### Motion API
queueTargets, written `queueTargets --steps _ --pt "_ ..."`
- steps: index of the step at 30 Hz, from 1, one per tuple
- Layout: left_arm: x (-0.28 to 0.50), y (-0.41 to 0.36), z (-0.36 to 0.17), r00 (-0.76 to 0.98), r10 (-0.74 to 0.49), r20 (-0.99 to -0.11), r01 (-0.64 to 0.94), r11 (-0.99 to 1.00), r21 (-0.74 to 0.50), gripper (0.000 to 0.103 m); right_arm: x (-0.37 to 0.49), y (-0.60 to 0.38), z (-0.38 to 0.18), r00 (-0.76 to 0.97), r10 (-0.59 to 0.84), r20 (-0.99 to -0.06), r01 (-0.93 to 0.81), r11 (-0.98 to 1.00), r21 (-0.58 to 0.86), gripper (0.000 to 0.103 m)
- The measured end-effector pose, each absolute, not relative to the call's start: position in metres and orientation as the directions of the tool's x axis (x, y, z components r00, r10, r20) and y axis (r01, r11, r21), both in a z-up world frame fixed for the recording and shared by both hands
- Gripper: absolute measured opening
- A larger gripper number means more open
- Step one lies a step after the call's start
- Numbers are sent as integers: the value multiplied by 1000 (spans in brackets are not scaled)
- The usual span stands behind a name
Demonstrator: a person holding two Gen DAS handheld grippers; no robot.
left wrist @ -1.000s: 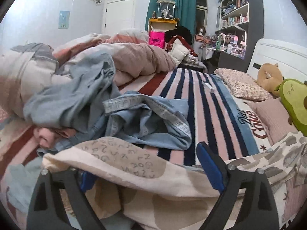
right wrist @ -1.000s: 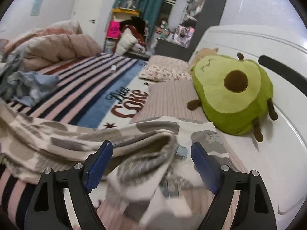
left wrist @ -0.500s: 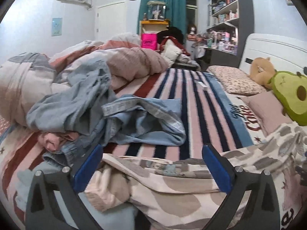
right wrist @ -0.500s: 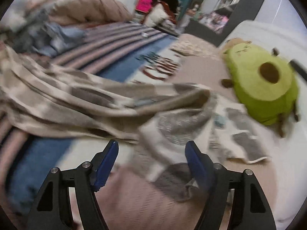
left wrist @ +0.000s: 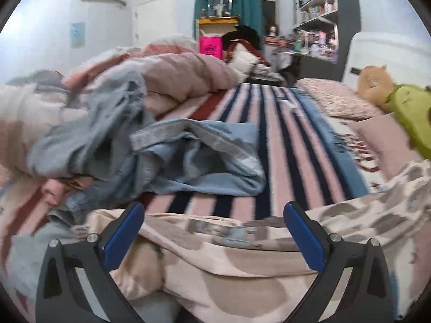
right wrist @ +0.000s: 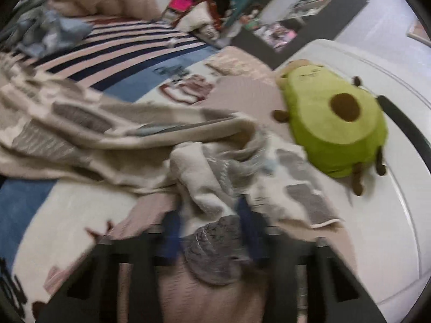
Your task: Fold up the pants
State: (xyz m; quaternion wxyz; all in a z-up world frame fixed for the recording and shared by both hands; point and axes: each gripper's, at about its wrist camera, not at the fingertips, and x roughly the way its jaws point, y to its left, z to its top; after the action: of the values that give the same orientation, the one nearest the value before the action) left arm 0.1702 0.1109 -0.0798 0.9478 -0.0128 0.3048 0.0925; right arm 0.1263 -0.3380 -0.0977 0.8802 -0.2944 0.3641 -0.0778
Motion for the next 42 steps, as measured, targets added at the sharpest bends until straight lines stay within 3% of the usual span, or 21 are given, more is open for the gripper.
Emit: queueTargets --steps 9,13,19,21,22,25,26,29,30,32,33,36,40,42 --pt "178 106 -94 775 203 -598 -200 977 73 102 168 -395 -26 749 -226 -622 17 946 -323 8" --pt "182 102 -100 771 192 -608 -186 980 75 102 199 -419 -20 697 -167 -698 22 977 -212 8" --pt "190 96 -113 755 184 -629 -174 982 77 102 214 -428 -24 716 -325 -617 84 918 -386 9" --pt "193 93 -117 749 171 -640 -158 984 79 102 221 -446 -24 680 -229 -697 66 965 -253 34" --pt "193 91 -119 748 168 -642 -151 985 83 102 224 -460 -25 651 -151 -744 58 987 -150 56" --pt "195 87 -122 745 165 -647 -144 986 86 102 222 -486 -26 640 -36 -767 54 999 -1 54" --pt "195 87 -123 744 165 -648 -145 986 84 102 219 -492 -25 642 -59 -765 80 997 -10 52" --pt "195 84 -123 744 160 -648 -138 987 85 102 209 -494 -22 664 -321 -675 206 947 -247 50" --pt "195 83 -122 745 157 -648 -132 987 87 102 206 -495 -18 680 -306 -666 200 952 -233 50" --pt "194 82 -122 748 160 -645 -129 987 95 102 202 -515 -9 687 -199 -699 222 973 -58 48" --pt "194 81 -121 750 162 -642 -130 987 98 102 200 -519 -6 687 -221 -693 255 965 -55 48" --pt "194 82 -120 750 158 -642 -135 987 86 102 191 -504 0 694 -375 -615 285 927 -243 50" --pt "192 81 -120 752 156 -641 -128 988 89 102 179 -483 4 747 -193 -636 167 981 -102 53" --pt "191 80 -119 755 145 -640 -120 989 82 102 181 -464 1 757 -139 -638 95 990 -104 62"
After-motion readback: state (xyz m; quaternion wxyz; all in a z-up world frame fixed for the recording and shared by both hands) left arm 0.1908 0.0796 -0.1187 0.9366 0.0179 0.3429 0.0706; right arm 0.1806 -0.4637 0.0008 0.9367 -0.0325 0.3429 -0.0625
